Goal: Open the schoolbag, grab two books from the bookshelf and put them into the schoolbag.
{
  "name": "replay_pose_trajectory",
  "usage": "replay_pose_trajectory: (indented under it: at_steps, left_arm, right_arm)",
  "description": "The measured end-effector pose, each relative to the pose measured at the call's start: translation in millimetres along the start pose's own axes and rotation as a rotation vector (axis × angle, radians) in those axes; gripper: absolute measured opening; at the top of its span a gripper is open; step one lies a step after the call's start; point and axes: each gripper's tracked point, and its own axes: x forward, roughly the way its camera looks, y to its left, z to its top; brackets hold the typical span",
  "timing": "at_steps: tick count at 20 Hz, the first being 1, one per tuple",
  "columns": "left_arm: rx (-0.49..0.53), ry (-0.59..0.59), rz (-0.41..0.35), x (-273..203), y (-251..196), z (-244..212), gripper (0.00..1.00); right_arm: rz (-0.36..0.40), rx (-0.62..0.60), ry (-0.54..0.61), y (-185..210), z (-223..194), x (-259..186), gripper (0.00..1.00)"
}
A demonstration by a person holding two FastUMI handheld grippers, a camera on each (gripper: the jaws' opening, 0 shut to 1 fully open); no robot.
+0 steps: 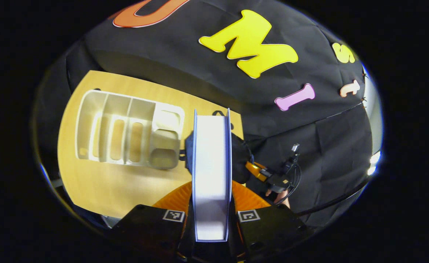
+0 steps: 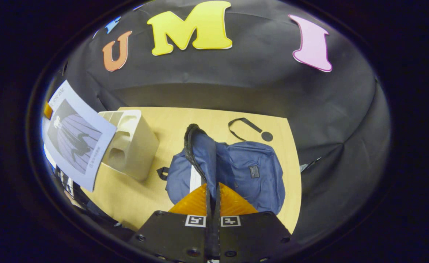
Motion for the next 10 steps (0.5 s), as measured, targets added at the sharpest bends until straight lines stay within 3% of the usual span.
replay_pose_trajectory:
  at_steps: [4,7,10]
  left_arm:
    - [-0.017,-0.044,-0.086,56,-13,-5,0.39]
    - [-0.029,-0.085,-0.084,102,-5,-14,0.39]
    - [-0.107,-0.061,-0.099,149,7,-35,0.39]
  right_arm:
    - [0.007,0.015,0.000,-2,3,1,0.00]
    - [0.024,0.038,0.007,-1,3,1,0.00]
    - [0.031,0.055,0.005,-4,6,-3,0.00]
